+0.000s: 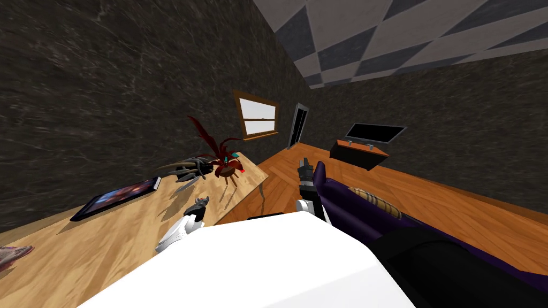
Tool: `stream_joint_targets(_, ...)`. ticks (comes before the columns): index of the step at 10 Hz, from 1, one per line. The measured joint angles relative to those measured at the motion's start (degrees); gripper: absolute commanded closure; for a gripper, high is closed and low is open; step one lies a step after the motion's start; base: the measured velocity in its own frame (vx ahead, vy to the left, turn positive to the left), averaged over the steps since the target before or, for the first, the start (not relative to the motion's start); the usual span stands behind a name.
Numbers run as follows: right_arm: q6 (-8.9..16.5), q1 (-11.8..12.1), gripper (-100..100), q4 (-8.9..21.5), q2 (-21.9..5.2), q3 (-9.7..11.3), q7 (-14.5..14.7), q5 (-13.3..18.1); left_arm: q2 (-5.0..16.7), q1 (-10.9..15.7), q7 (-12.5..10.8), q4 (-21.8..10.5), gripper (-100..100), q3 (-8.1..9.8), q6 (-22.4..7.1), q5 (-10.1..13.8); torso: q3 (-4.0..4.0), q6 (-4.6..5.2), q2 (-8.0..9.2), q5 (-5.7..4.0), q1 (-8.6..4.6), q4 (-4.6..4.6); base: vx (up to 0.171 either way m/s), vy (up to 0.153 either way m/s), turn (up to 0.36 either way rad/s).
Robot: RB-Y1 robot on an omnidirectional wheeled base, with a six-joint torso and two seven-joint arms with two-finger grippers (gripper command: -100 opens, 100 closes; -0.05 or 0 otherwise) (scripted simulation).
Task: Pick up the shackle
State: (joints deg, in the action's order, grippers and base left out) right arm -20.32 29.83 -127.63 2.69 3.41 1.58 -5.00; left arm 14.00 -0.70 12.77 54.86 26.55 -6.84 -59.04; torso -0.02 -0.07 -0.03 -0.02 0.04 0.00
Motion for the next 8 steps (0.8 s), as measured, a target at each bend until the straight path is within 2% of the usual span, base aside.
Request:
stream_joint_targets(1,0.0,0.0,0,0.0,0.0,0.0,0.0,0.0,0.0,0.0,0.0,0.0,-100,-0.01,0.0,0.0,0.02,0.00,0.04,-0.01,-0.04,0.01,0.018,0.017,0.138)
stream_joint_targets(2,0.0,0.0,0,0.0,0.0,0.0,0.0,0.0,-0.9,0.7,1.2,-0.6,-100,1.23,0.8,-0.4,0.00,-0.02,0.00,0.00,-0.01,0.00,0.027,0.012,0.084)
stream_joint_targets(3,0.0,0.0,0,0.0,0.0,0.0,0.0,0.0,-1.0,1.0,2.3,-0.8,-100,1.30,1.2,0.1,-0.01,0.00,-0.03,0.00,-0.01,0.00,0.037,0.014,0.142)
stream_joint_targets(4,0.0,0.0,0,0.0,0.0,0.0,0.0,0.0,-0.9,0.9,3.7,-0.4,-100,0.09,0.9,2.3,-0.03,-0.02,-0.06,0.00,-0.01,-0.01,0.031,0.015,0.068)
stream_joint_targets(6,0.0,0.0,0,0.0,0.0,0.0,0.0,0.0,-2.4,2.1,6.5,-1.0,-100,1.40,1.6,2.6,-0.04,-0.01,-0.08,0.00,0.02,-0.01,0.032,0.022,0.098)
stream_joint_targets(7,0.0,0.0,0,0.0,0.0,0.0,0.0,0.0,-2.5,2.4,7.8,-1.3,-100,1.61,2.0,3.0,-0.03,0.00,-0.05,0.00,0.02,-0.01,0.030,0.019,0.131)
stream_joint_targets(8,0.0,0.0,0,0.0,0.0,0.0,0.0,0.0,-2.6,2.5,9.2,-1.2,-100,1.15,2.2,4.5,-0.03,-0.01,-0.06,0.00,0.02,-0.01,0.024,0.012,0.078)
